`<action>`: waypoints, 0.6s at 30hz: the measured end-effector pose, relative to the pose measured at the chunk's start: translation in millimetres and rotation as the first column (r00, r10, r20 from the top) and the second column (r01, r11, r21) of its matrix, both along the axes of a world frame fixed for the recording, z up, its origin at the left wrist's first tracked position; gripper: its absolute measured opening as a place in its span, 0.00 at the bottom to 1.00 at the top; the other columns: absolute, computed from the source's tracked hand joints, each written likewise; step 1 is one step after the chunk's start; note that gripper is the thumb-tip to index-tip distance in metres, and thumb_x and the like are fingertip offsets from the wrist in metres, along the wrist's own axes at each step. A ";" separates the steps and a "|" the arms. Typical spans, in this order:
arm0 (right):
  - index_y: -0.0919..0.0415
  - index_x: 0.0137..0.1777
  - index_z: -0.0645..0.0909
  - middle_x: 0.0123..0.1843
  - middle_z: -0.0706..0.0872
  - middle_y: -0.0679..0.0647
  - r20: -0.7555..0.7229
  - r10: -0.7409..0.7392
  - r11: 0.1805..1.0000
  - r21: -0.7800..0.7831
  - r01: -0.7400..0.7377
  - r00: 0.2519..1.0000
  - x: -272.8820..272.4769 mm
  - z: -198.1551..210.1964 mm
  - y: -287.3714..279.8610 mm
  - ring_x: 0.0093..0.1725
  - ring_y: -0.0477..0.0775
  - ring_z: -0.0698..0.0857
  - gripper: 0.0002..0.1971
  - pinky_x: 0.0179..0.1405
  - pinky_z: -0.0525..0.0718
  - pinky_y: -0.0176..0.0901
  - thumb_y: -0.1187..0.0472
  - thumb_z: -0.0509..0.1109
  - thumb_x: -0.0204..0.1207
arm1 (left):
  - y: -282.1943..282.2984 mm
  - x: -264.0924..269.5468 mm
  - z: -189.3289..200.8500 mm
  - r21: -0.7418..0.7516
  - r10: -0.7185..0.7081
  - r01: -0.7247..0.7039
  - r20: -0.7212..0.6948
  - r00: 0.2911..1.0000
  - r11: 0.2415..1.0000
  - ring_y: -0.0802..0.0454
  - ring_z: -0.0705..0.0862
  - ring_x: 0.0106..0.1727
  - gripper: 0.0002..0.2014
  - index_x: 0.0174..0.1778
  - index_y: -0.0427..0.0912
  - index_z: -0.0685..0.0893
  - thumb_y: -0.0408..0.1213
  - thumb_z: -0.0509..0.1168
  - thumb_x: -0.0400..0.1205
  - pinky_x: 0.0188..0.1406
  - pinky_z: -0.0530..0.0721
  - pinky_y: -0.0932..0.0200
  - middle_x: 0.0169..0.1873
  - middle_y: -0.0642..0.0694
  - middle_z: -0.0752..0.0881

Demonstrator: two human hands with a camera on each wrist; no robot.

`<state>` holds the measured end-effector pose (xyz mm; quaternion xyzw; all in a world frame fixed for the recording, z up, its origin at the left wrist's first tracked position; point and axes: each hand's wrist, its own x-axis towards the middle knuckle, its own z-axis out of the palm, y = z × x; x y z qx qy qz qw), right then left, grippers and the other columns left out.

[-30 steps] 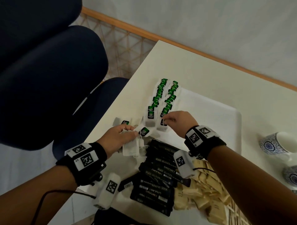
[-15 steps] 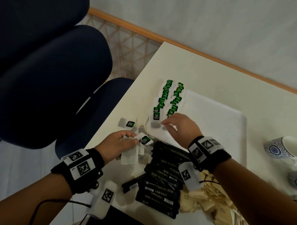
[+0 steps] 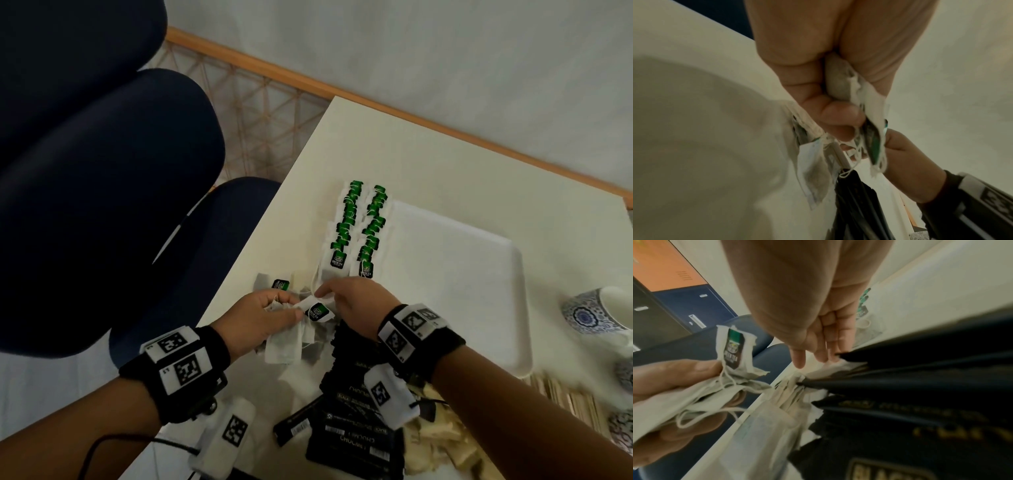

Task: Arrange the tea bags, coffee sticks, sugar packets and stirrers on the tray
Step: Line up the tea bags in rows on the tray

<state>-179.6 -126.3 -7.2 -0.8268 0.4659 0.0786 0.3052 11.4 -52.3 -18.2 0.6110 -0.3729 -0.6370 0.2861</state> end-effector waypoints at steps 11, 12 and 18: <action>0.50 0.59 0.84 0.61 0.85 0.49 -0.044 -0.024 0.998 0.056 0.027 0.999 -34.9 6.1 -2.9 0.58 0.49 0.81 0.20 0.59 0.77 0.41 0.68 0.56 0.77 | -14.2 -5.5 -2.6 0.007 -0.035 0.035 -0.008 0.999 0.999 0.62 0.83 0.26 0.09 0.55 0.43 0.84 0.40 0.70 0.80 0.18 0.73 0.67 0.35 0.52 0.86; 0.49 0.58 0.85 0.60 0.85 0.48 -0.052 -0.036 0.997 0.061 0.039 0.998 -38.6 4.0 -3.8 0.58 0.49 0.81 0.20 0.59 0.78 0.42 0.68 0.56 0.76 | -14.9 -6.7 -2.9 0.008 -0.035 0.035 -0.009 0.999 0.999 0.62 0.83 0.27 0.09 0.55 0.44 0.85 0.40 0.70 0.80 0.18 0.73 0.67 0.37 0.51 0.86; 0.51 0.54 0.86 0.59 0.85 0.48 0.069 -0.084 0.996 0.015 0.084 0.994 -37.5 -6.2 -8.1 0.59 0.49 0.81 0.20 0.62 0.78 0.45 0.70 0.57 0.74 | -16.0 -11.5 -4.9 0.016 -0.058 0.058 0.000 0.998 0.998 0.60 0.84 0.30 0.08 0.53 0.45 0.84 0.41 0.70 0.79 0.20 0.75 0.65 0.38 0.51 0.86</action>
